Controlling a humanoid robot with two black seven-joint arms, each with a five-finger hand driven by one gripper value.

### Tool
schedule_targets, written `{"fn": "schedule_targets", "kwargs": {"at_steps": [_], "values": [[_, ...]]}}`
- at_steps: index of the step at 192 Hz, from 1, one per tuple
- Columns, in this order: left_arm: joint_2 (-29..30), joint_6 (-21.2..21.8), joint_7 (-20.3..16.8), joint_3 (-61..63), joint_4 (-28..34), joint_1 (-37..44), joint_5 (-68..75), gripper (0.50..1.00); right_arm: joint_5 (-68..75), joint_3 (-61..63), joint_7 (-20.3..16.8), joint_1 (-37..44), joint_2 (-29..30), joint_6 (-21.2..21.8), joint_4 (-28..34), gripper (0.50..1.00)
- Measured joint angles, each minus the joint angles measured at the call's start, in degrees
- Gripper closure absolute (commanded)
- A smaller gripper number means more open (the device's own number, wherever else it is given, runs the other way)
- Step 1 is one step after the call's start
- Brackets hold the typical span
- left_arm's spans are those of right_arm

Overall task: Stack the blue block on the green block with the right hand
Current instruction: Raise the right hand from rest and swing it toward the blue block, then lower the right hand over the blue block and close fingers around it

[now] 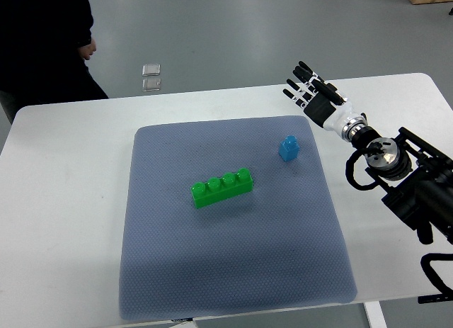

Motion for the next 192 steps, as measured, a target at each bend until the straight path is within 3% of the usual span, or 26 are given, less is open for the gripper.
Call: {"fn": "schedule_targets", "kwargs": {"at_steps": [83, 109, 144, 192], "values": [[0.0, 0.0, 0.1, 0.1, -0.1, 0.0, 0.0, 0.500, -6.1, -0.4, -0.1, 0.9, -1.1, 1.6, 0.1, 0.572], [0.0, 0.0, 0.0, 0.0, -0.1, -0.1, 0.0, 0.500, -15.5, -1.7, -0.8, 3.0, -3.6, 7.0, 0.3, 0.574], [0.0, 0.0, 0.0, 0.0, -0.3, -0.3, 0.0, 0.500, -36.7, -12.0, -2.1, 10.7, -11.4, 16.1, 2.9, 0.572], [0.0, 0.0, 0.0, 0.0, -0.9, -0.3, 0.0, 0.500, -56.8, -35.7, -2.2, 25.6, -16.9, 19.2, 11.1, 0.574]]}}
